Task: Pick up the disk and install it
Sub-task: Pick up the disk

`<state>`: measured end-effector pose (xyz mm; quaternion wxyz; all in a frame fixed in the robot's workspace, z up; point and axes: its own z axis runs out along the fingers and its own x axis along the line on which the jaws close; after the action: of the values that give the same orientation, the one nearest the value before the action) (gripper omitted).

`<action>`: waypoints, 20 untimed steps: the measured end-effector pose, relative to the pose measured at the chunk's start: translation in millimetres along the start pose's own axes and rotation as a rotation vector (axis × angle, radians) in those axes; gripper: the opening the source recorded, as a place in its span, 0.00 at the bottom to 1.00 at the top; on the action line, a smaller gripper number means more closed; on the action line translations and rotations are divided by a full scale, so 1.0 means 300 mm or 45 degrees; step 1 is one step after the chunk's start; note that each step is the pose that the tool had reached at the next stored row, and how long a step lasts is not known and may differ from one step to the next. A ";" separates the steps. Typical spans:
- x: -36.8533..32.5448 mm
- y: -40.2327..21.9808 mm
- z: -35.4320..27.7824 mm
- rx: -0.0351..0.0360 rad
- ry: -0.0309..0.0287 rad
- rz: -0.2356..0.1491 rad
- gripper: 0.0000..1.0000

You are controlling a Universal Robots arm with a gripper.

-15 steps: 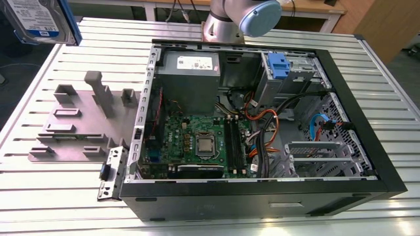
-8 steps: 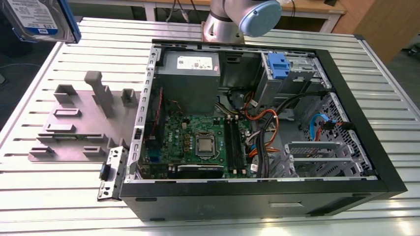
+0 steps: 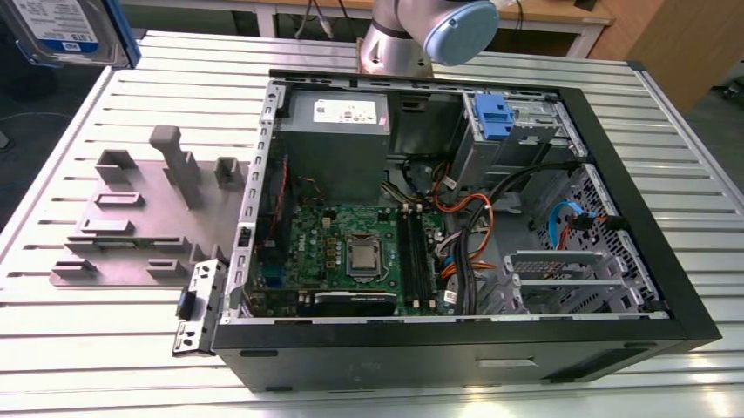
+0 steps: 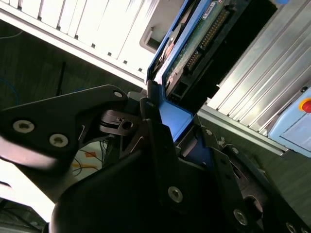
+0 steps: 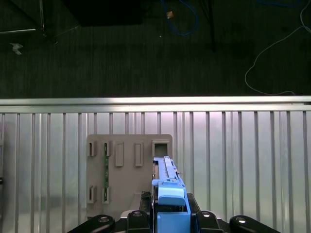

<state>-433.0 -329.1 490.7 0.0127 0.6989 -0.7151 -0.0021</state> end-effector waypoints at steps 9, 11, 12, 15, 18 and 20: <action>0.001 0.001 -0.042 0.0000 -0.0087 0.000 0.36; 0.001 0.001 -0.049 -0.0003 -0.0104 0.000 0.36; 0.001 0.001 -0.050 -0.0002 -0.0104 0.000 0.36; 0.001 0.001 -0.051 -0.0003 -0.0104 0.000 0.36; 0.001 0.001 -0.053 -0.0002 -0.0105 0.000 0.36; 0.001 0.001 -0.053 -0.0001 -0.0105 0.000 0.36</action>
<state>-432.9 -329.1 506.5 0.0098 0.6989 -0.7152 -0.0050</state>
